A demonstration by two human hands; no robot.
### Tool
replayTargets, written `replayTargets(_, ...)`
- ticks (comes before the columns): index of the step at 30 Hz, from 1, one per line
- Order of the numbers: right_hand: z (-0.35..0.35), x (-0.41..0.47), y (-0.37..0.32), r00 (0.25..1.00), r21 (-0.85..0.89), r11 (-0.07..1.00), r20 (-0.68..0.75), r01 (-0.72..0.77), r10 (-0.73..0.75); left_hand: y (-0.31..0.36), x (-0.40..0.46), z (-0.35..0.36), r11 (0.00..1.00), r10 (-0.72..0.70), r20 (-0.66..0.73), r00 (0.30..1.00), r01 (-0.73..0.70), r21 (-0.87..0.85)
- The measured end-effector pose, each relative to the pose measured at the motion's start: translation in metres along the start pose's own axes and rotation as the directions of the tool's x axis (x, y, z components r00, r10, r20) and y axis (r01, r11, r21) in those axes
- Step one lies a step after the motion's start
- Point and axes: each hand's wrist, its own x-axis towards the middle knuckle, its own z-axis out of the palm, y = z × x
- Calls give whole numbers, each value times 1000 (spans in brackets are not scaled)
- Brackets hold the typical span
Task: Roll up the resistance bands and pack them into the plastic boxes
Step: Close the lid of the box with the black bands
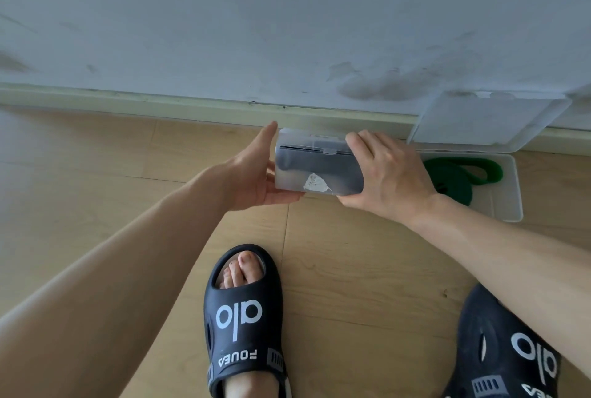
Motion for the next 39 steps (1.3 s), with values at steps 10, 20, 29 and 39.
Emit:
replayTargets(10,4,-12,-13,1000,-31,999,9,-9,9,4,1,-2,1000,10,-4,1000,-10,3)
replayTargets(20,0,-10,-12,999,42,999,28,-31,29,3,2,23,1000,5,-109,994,-3,19)
replayTargets(29,-32,-4,-34,784,661,451,369,-599,500,5,-2,29,1000,24,-182,983,-22,13)
replayTargets(39,-34,14,-21,213,378,-693,925,-614,316,3,-2,27,999,45,-177,983,-42,18)
